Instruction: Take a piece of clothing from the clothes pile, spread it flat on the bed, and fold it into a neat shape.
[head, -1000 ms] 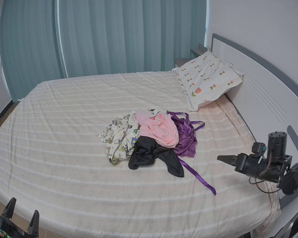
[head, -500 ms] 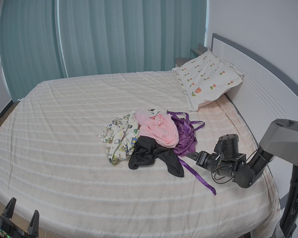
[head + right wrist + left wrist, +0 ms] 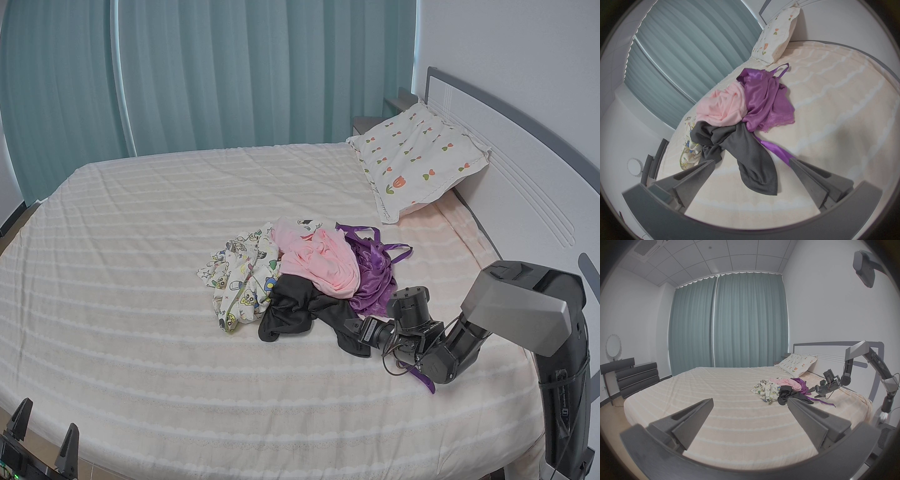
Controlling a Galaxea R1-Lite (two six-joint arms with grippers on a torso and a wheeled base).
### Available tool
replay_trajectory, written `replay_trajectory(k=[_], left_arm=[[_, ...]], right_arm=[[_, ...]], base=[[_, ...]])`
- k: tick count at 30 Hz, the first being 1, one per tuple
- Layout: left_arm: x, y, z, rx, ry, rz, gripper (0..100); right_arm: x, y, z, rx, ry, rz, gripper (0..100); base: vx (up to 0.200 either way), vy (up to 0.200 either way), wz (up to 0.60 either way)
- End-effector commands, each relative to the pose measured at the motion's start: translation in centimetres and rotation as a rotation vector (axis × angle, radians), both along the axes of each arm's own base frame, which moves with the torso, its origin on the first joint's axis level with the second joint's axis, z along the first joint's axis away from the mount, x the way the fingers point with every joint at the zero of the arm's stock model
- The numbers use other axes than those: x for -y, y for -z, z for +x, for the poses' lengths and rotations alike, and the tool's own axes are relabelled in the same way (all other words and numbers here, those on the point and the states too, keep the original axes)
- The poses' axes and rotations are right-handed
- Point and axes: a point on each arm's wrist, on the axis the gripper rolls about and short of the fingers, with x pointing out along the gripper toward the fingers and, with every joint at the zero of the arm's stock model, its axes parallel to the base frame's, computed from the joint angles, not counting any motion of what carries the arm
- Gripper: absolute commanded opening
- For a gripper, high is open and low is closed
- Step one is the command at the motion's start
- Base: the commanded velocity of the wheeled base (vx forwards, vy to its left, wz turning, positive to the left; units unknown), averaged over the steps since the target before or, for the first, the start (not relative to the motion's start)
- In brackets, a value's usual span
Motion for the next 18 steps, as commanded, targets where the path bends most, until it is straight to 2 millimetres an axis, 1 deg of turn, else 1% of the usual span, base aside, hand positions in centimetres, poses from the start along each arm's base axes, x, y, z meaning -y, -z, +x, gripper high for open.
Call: replay_trajectory(k=[1,5,7,9,13,16,17,18], left_arm=[[0.0,0.5,0.0,-0.005,0.000,-0.001,100],[0.0,0.5,0.0,-0.005,0.000,-0.001,100],[0.0,0.5,0.0,-0.005,0.000,-0.001,100],[0.0,0.5,0.0,-0.005,0.000,0.001,100],[0.0,0.5,0.0,-0.005,0.000,0.003,100],[0.0,0.5,0.0,-0.005,0.000,0.003,100],[0.0,0.5,0.0,-0.005,0.000,0.003,100],[0.0,0.5,0.0,-0.005,0.000,0.004,100]], right_arm=[[-1.5,1.9,0.4,-0.020,-0.016,-0.019,100],[-1.7,2.6,0.8,-0.030,-0.008,-0.032,100],[-2.0,3.4,1.3,-0.023,0.015,-0.045,100],[-2.2,3.9,1.8,-0.011,0.029,-0.052,100],[-2.6,3.9,2.4,0.006,0.033,-0.049,100],[-3.3,3.6,2.6,0.018,0.020,-0.043,100],[-3.3,3.6,2.6,0.018,0.020,-0.043,0],[-3.6,3.8,3.0,0.028,0.021,-0.038,0]], base=[[0.000,0.000,0.00],[0.000,0.000,0.00],[0.000,0.000,0.00],[0.000,0.000,0.00],[0.000,0.000,0.00],[0.000,0.000,0.00],[0.000,0.000,0.00],[0.000,0.000,0.00]])
